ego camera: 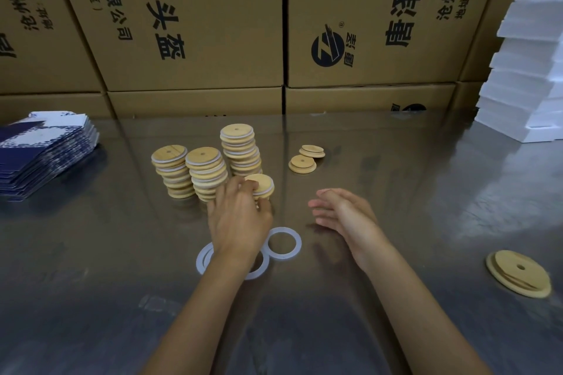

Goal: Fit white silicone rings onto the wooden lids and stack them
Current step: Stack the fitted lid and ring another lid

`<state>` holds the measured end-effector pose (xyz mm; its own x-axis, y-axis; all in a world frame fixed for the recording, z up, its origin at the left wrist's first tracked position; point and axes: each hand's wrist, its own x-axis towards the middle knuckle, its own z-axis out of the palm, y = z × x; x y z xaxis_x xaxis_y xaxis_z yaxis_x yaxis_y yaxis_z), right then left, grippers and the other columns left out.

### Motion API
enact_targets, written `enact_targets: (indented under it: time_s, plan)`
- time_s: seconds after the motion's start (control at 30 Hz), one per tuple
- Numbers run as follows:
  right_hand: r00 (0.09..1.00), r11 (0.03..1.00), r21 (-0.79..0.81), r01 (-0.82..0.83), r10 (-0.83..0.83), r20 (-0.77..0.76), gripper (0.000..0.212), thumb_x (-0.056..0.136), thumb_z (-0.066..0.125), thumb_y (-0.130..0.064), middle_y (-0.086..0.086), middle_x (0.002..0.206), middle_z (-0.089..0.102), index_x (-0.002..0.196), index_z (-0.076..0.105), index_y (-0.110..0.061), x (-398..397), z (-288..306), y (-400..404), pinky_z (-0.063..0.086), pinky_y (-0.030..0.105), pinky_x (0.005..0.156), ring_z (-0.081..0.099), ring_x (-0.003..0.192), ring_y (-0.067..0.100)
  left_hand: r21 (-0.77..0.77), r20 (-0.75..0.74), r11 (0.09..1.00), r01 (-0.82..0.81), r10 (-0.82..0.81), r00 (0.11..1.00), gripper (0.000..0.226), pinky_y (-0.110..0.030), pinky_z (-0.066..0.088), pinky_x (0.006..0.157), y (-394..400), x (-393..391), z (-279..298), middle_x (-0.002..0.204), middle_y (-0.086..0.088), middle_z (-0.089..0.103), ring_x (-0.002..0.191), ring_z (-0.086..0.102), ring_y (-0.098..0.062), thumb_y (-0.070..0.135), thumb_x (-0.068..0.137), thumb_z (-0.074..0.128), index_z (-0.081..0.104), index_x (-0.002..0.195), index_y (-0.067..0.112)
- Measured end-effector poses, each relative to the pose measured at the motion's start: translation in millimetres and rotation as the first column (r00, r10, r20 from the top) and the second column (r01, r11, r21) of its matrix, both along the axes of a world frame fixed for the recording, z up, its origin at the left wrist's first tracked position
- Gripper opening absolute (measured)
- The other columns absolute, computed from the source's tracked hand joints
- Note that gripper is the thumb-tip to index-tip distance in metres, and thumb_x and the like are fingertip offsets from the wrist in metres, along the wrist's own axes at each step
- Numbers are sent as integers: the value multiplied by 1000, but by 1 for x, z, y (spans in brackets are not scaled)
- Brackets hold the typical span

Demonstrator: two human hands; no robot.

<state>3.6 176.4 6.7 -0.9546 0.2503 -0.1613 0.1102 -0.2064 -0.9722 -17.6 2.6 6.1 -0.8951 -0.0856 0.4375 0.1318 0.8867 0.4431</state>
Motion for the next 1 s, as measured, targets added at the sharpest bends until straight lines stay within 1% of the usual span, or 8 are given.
enact_targets:
  time_s: [0.07,0.13,0.27,0.37,0.6,0.73,0.83,1.0]
  plan:
    - [997,979,189,80,-76,-28,10,95,61,-15,3,95,74,100,70,-15,-4,-6,1,52,10,64,64,76,8,-18,2,1000,-23,23,1000,37,-40,32,103,0,-1,0,137,2,51,129,40,-21,27,90,52,61,125,18]
    - [993,891,441,113,-91,-71,17,96,57,-17,-4,98,67,109,67,-22,-9,-16,1,47,10,71,62,90,7,-22,-9,1000,-22,22,1000,37,-40,31,102,0,-1,-1,137,2,50,129,40,-21,26,90,53,61,125,16]
    - [998,521,853,40,16,-57,40,94,55,-28,-20,101,56,134,57,-28,-19,-31,-1,30,25,95,43,127,14,-34,-52,995,99,-101,994,34,-36,28,102,7,1,-4,132,3,51,126,40,-18,22,89,54,62,121,18]
    - [1000,399,917,1,3,-2,47,93,53,-32,-7,134,55,140,51,-29,-37,-29,0,30,34,100,39,130,21,-47,-72,975,217,-220,973,34,-34,25,103,16,4,-7,129,4,52,125,42,-15,18,88,53,65,119,18]
    - [986,409,911,-55,-120,114,56,96,51,-38,5,151,39,151,41,-31,-89,-17,18,26,39,115,34,141,26,-85,-101,934,346,-353,930,22,-28,22,100,18,2,-11,118,1,57,117,48,-15,14,87,54,70,102,15]
    - [984,344,939,-16,-164,77,58,102,39,-36,11,150,39,158,25,-34,-114,-20,21,29,43,112,41,137,30,-61,-98,947,315,-320,942,24,-29,22,104,11,-4,-11,123,2,56,118,44,-13,15,89,51,70,105,15]
    - [993,187,982,-17,-110,38,63,102,37,-30,12,137,43,159,14,-41,-128,-25,23,33,45,104,50,124,30,-49,-87,954,295,-298,951,26,-32,27,106,8,-9,-11,123,2,55,118,45,-15,16,91,49,69,107,15]
    - [997,57,998,-21,-72,25,61,99,37,-28,11,129,45,156,22,-43,-144,-28,27,33,43,96,56,112,31,-60,-80,957,284,-288,954,25,-34,27,106,9,-14,-10,123,4,53,118,43,-14,18,92,48,68,107,17]
